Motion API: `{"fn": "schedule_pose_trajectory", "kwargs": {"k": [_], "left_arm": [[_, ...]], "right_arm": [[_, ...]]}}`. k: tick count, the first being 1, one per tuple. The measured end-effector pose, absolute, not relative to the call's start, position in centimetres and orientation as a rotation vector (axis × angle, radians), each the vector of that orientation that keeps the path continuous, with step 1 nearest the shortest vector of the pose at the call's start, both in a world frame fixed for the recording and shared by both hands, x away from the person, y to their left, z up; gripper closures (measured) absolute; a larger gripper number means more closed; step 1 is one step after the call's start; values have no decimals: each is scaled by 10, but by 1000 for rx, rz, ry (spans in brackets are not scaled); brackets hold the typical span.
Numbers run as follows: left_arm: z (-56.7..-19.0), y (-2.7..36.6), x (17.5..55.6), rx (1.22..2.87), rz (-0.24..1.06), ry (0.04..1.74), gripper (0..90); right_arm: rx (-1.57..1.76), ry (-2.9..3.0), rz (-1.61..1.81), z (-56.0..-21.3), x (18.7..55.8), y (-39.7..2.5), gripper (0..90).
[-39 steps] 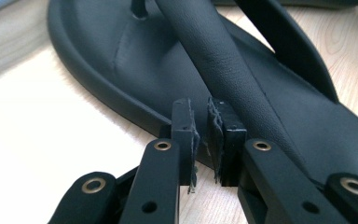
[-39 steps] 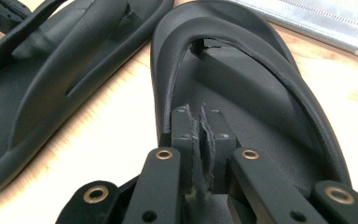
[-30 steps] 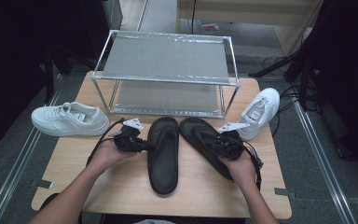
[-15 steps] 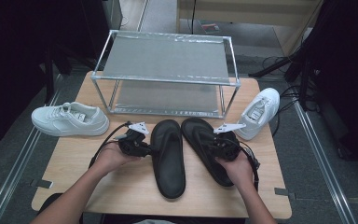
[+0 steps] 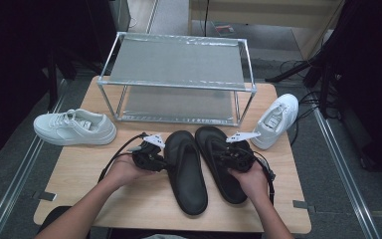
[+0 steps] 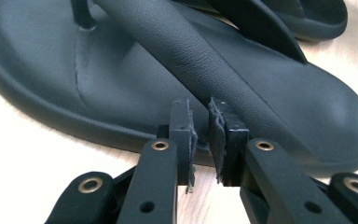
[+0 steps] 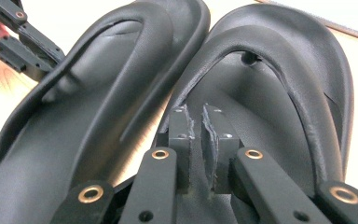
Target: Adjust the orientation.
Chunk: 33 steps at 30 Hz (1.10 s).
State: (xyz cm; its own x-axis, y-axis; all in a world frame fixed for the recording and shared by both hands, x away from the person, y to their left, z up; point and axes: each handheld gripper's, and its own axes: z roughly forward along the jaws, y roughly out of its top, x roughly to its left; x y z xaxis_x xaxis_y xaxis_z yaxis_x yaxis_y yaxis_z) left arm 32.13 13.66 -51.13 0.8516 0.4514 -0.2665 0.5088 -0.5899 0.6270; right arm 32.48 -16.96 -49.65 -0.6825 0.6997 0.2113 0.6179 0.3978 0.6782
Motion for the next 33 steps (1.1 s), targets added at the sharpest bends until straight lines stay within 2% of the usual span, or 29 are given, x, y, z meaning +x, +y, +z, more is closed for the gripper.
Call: {"fn": "schedule_pose_trajectory", "kwargs": {"k": [26,33], "left_arm": [[-513,124,316,2286,-131,668,790],[-509,128,317,2283,-138,658,701]], "right_arm": [[1207,2544,1214,-500,326,-167,816],[1223,2504,1225,-497,325,-173,783]]}}
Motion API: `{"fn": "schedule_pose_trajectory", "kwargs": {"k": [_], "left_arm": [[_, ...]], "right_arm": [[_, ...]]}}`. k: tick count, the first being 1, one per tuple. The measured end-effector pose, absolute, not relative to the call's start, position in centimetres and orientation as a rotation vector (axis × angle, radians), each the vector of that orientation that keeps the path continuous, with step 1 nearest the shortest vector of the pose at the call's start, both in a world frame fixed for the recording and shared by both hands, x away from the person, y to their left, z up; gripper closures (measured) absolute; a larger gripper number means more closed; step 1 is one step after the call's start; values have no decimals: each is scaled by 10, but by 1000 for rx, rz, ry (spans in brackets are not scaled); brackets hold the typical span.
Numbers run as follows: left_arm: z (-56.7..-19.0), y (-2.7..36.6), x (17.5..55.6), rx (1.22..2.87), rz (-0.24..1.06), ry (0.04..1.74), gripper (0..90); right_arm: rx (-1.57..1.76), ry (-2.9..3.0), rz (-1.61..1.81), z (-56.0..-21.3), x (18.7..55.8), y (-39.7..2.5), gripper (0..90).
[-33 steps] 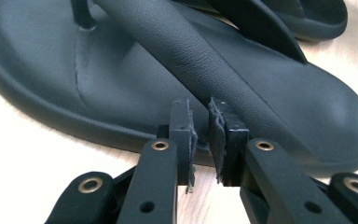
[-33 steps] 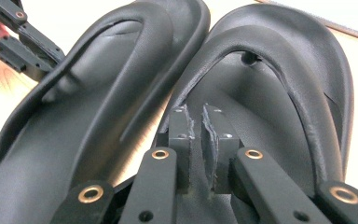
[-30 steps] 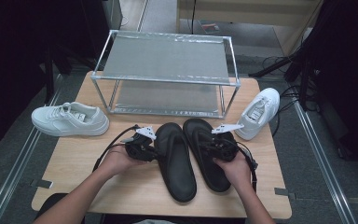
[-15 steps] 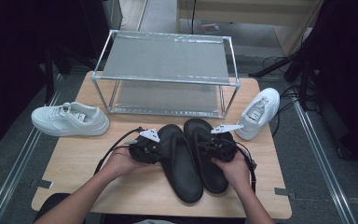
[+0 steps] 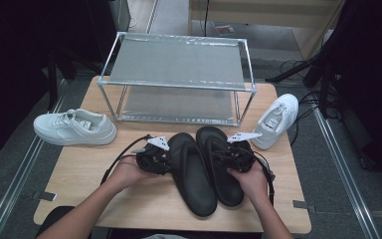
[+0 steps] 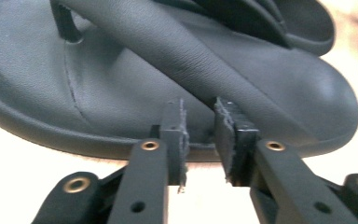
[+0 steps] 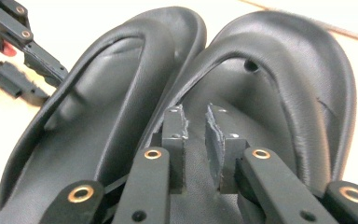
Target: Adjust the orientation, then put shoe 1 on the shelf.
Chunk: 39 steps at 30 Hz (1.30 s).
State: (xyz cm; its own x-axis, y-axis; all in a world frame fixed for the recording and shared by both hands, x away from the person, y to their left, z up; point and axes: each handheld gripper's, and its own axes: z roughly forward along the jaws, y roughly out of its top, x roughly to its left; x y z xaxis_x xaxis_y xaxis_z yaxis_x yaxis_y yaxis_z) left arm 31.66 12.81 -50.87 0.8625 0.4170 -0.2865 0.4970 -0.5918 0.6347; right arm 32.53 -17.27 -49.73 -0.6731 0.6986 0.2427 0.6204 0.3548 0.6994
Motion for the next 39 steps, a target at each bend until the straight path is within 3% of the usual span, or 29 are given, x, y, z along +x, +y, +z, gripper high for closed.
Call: {"fn": "schedule_pose_trajectory", "kwargs": {"k": [8,19,39], "left_arm": [[-498,139,316,2247,-107,666,624],[-493,150,317,2233,-69,707,448],[-490,167,320,2215,-21,739,408]], "right_arm": [[1172,2433,1350,-489,314,-179,663],[1234,2380,1392,-486,299,-175,499],[1237,2374,1363,-501,297,-156,408]]}}
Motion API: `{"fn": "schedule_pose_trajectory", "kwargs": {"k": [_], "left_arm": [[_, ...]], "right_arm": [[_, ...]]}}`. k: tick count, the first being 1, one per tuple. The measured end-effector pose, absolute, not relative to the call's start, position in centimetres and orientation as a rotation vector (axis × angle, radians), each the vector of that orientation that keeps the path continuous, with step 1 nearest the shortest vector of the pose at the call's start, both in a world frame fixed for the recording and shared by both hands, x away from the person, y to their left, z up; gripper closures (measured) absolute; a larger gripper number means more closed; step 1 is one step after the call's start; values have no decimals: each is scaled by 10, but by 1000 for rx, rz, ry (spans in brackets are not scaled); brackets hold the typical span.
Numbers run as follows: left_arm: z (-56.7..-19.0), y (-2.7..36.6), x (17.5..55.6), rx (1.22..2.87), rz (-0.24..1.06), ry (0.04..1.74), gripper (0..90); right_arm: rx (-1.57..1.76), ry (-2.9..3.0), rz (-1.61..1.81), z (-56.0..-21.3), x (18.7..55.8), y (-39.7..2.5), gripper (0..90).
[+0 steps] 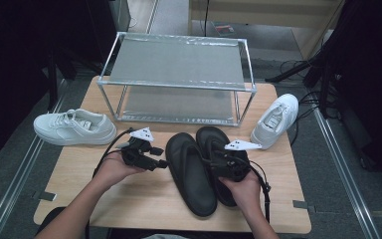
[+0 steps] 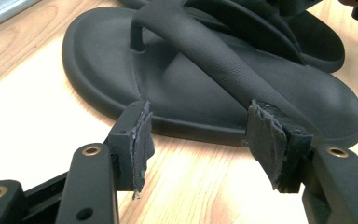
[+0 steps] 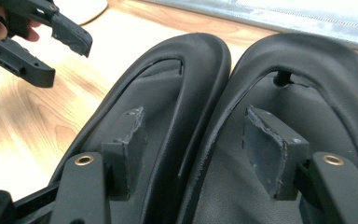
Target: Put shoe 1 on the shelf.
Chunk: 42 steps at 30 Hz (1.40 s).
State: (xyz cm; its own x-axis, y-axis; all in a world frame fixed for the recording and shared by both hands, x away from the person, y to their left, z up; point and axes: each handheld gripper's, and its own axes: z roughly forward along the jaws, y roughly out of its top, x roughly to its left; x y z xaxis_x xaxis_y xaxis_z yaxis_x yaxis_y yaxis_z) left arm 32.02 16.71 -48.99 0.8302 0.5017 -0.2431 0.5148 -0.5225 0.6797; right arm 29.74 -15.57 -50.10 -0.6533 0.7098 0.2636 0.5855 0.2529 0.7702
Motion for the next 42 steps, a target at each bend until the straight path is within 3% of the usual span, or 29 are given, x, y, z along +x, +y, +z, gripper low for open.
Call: {"fn": "schedule_pose_trajectory", "kwargs": {"k": [16,42], "left_arm": [[-489,172,322,2199,-2,756,406],[-488,181,325,2166,8,783,405]], "right_arm": [[1228,2353,1238,-518,295,-133,450],[1305,2369,1165,-518,296,-131,733]]}}
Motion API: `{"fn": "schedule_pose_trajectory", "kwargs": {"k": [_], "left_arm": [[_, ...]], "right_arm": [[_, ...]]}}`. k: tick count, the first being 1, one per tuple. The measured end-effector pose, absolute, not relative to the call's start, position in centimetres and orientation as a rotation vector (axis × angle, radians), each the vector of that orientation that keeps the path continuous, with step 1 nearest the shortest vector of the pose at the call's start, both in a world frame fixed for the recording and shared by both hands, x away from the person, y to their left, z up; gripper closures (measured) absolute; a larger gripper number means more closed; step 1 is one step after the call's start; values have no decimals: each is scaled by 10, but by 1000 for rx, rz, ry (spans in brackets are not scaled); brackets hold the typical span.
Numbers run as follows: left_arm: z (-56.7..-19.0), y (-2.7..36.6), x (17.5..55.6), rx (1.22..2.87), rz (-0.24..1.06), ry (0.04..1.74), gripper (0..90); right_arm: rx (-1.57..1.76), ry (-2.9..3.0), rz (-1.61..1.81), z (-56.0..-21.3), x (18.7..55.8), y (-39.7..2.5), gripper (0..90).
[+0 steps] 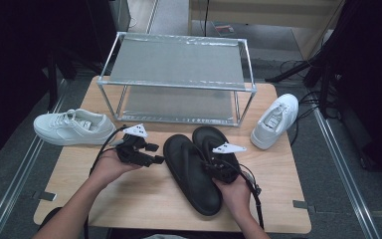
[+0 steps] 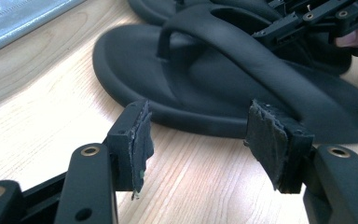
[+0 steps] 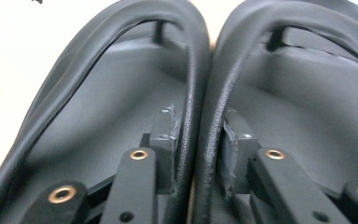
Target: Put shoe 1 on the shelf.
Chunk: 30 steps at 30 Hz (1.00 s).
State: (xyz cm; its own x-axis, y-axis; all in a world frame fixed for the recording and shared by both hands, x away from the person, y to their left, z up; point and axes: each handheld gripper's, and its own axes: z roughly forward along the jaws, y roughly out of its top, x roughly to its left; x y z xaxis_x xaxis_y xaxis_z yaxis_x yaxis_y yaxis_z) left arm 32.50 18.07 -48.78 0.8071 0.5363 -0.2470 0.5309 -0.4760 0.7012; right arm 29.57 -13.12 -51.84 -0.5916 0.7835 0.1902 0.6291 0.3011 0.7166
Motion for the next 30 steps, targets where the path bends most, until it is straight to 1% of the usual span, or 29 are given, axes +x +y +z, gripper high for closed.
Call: {"fn": "schedule_pose_trajectory", "kwargs": {"k": [5,17,30], "left_arm": [[-488,182,325,2163,10,784,404],[-488,189,322,2154,18,812,395],[-489,204,311,2134,39,861,392]], "right_arm": [[1299,2394,1161,-516,298,-135,750],[1294,2403,1180,-508,304,-138,750],[1244,2415,1207,-499,315,-133,750]]}}
